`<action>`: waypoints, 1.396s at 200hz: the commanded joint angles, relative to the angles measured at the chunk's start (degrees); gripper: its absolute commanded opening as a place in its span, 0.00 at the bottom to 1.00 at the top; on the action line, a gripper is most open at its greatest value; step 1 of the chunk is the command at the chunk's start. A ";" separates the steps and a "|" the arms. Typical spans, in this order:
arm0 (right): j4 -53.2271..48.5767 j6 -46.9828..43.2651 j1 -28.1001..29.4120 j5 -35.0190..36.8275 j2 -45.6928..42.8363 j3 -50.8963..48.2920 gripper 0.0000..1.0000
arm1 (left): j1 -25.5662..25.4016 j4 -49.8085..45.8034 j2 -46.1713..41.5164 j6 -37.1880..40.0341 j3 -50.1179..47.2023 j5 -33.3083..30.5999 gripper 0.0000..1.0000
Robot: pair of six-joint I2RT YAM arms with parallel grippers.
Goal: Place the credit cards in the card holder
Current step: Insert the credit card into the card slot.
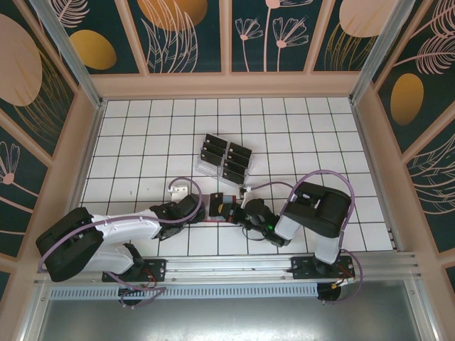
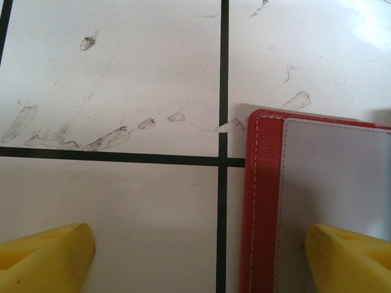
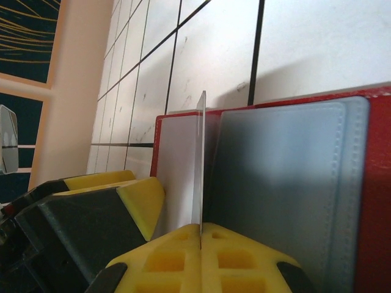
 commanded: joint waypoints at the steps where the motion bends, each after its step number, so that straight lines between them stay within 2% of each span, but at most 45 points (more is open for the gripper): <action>1: -0.23 1.51 0.76 2.55 0.55 -1.31 0.00 | -0.01 -3.39 0.69 -0.29 -1.99 1.22 0.90; 208: -6.25 6.50 2.31 2.31 1.88 1.56 0.00 | -0.05 -3.41 0.19 -0.17 -2.17 1.05 0.90; 279: -7.48 7.63 3.05 3.64 -0.42 -0.40 0.00 | -0.09 -3.39 0.16 -0.09 -2.15 0.97 0.90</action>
